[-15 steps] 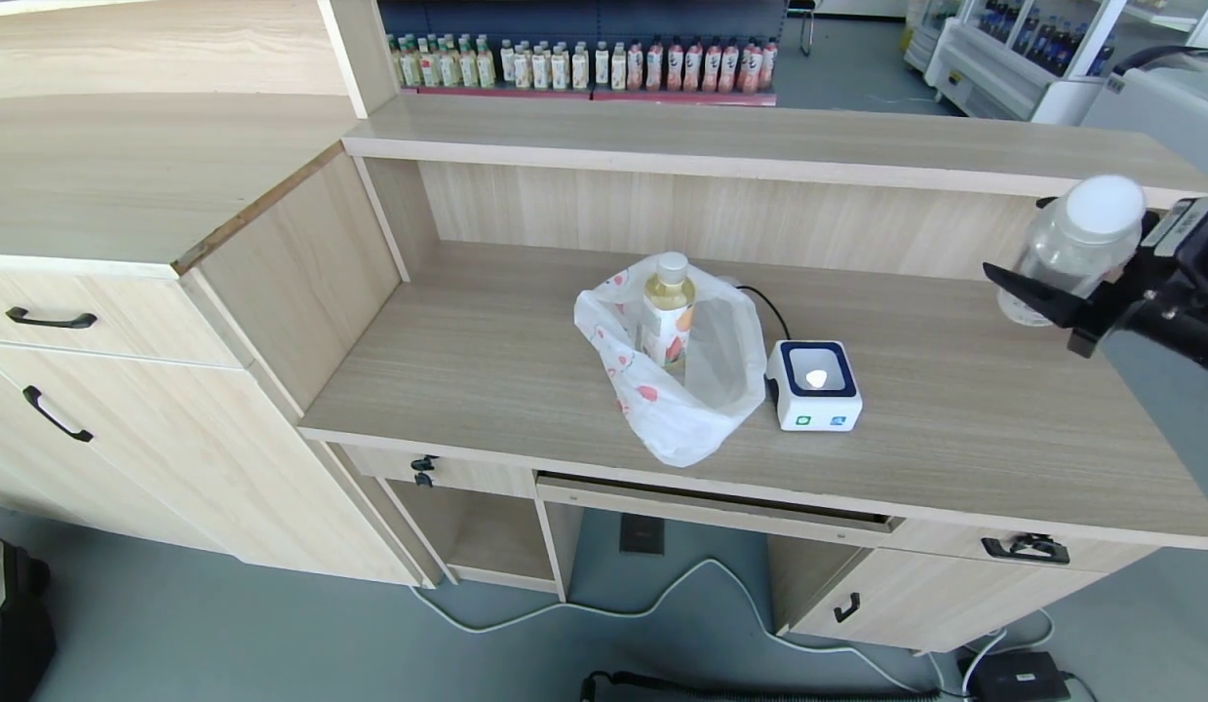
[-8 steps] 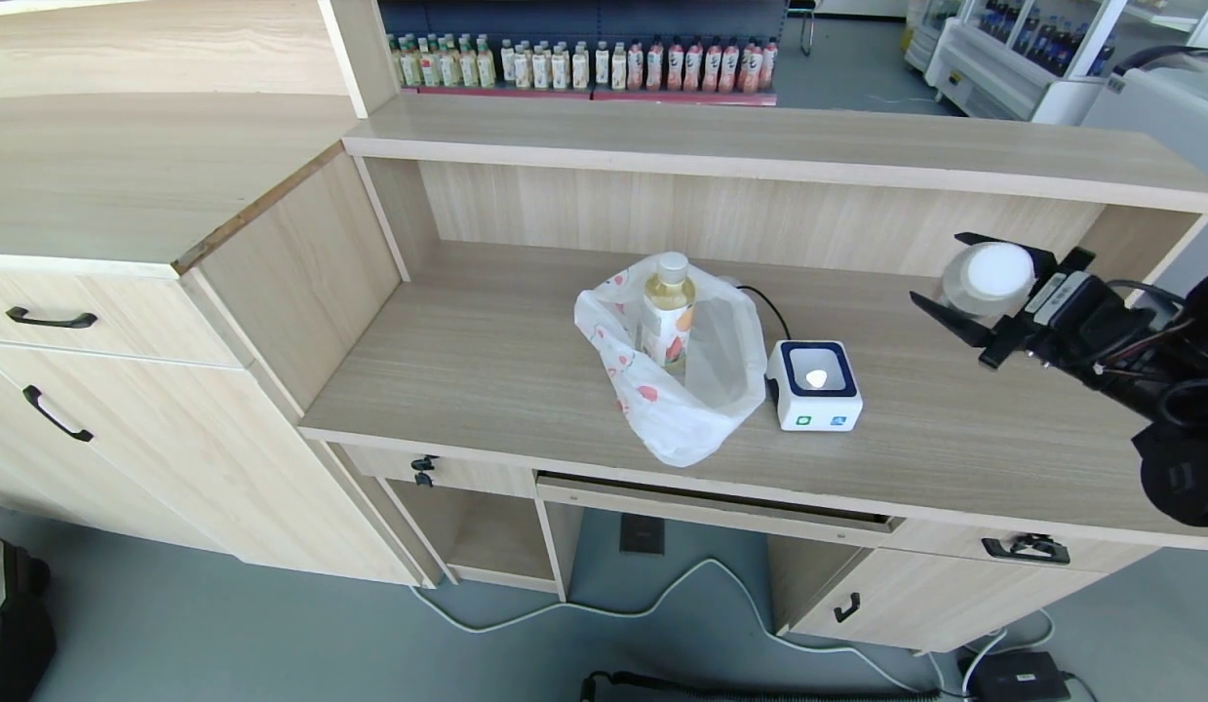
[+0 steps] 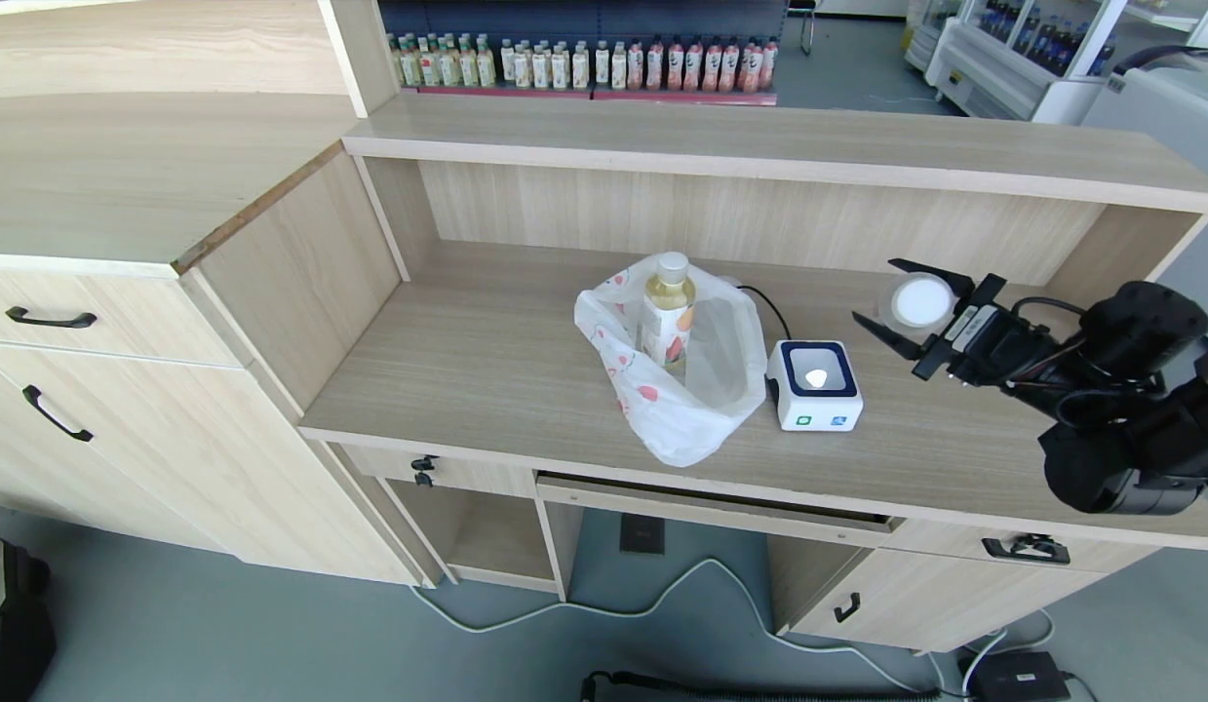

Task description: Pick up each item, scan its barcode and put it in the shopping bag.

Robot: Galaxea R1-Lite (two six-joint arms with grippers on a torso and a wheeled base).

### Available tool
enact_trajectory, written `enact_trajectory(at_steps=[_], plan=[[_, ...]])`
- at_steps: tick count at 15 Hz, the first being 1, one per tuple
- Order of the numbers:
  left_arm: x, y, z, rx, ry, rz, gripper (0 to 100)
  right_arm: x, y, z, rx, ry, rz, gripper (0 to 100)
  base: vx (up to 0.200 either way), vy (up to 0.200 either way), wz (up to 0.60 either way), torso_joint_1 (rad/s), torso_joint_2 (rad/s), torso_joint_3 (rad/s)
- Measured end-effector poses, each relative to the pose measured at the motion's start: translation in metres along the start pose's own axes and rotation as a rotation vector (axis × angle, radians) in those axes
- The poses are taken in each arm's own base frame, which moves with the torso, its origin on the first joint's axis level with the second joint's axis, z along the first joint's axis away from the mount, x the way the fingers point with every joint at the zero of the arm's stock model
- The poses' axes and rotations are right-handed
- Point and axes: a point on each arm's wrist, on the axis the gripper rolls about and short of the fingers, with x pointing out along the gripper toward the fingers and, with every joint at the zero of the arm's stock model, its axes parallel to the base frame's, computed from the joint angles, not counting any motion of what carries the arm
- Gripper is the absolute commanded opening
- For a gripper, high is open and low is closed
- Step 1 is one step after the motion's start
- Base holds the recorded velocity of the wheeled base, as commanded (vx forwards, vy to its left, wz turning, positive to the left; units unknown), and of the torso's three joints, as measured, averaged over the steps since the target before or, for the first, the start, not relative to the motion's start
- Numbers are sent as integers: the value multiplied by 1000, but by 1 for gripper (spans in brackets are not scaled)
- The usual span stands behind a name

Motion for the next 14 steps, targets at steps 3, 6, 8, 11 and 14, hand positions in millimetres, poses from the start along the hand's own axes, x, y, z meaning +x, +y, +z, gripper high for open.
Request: enact_trajectory(at_steps=[3,6,8,11,14], plan=[[0,0,0,0,0,0,100,8,5,-14,-7,-5,-4,0,0,0,0,0,0,0],[0,0,0,1,0,-1,100,14,10,-22,-9,-24,4,0,0,0,0,0,0,0],[0,0,0,0,0,0,100,19,15,-27,-6,-55,24,0,0,0,0,0,0,0],[0,0,0,0,0,0,100,26,22,-31,-3,-82,40,0,0,0,0,0,0,0],[0,0,0,0,0,0,100,35,27,-35,-9,-103,39,0,0,0,0,0,0,0]])
